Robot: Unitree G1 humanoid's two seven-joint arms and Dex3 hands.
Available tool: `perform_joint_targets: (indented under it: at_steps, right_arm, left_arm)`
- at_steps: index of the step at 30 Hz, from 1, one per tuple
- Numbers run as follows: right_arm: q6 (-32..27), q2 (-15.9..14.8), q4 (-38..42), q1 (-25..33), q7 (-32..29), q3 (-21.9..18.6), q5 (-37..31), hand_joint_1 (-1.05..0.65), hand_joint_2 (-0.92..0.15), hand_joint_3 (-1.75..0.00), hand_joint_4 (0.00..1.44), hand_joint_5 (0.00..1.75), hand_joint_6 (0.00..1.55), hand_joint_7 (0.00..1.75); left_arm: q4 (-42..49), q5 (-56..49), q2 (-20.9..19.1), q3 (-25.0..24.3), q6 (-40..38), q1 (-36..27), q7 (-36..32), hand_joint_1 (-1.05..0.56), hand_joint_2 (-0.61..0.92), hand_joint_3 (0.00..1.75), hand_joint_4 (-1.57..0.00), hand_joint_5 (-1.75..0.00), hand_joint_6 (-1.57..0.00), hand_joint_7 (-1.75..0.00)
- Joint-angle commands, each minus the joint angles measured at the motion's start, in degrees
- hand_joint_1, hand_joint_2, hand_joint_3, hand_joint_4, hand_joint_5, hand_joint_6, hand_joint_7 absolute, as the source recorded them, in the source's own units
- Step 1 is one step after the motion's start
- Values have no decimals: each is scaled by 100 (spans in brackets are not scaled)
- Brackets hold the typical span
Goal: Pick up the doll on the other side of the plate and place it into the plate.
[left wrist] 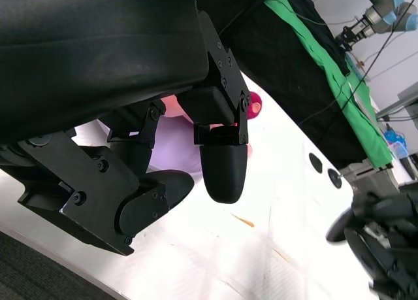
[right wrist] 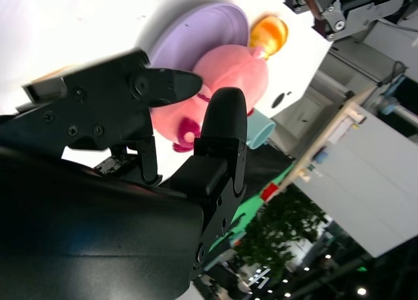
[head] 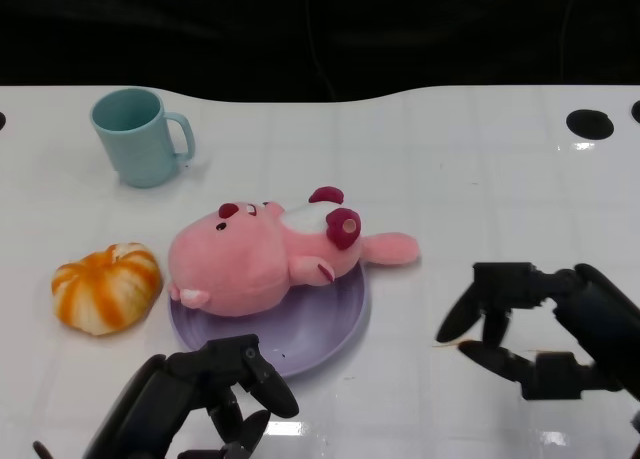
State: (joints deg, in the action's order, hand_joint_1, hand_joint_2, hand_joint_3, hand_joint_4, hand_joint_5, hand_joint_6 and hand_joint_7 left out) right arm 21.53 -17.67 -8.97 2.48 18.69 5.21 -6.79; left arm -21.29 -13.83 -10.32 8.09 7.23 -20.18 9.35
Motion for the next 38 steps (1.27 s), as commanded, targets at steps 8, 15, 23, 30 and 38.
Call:
perform_joint_targets:
  at_steps: [8, 15, 23, 30, 38]
  right_arm:
    - [-486, -184, -49, 286, 220, -65, 195, 11, -27, -152, 90, 174, 83, 146]
    - [-409, -152, 264, 136, 158, -1, 7, 9, -25, -152, 89, 175, 79, 152]
    - [-590, -133, 332, 9, 186, 65, -84, 6, -26, -151, 88, 175, 76, 153]
    - [-762, -185, 204, -6, 228, 133, -191, 5, -27, -149, 89, 175, 76, 153]
    - [-842, -191, 159, -11, 226, 156, -215, 5, -27, -149, 87, 175, 76, 152]
  left_arm:
    - [22, 74, -113, -179, 146, -49, -29, -10, 53, 108, -79, -158, -81, -112]
    - [107, 134, -141, -245, 326, -55, -7, -6, 52, 110, -78, -154, -82, -113]
    - [186, 232, -152, -306, 388, -55, 14, -8, 51, 110, -78, -153, -82, -112]
    - [191, 234, -186, -321, 430, -67, 22, -8, 52, 109, -78, -153, -82, -111]
    - [194, 239, -203, -326, 439, -85, 16, -9, 52, 109, -78, -155, -82, -111]
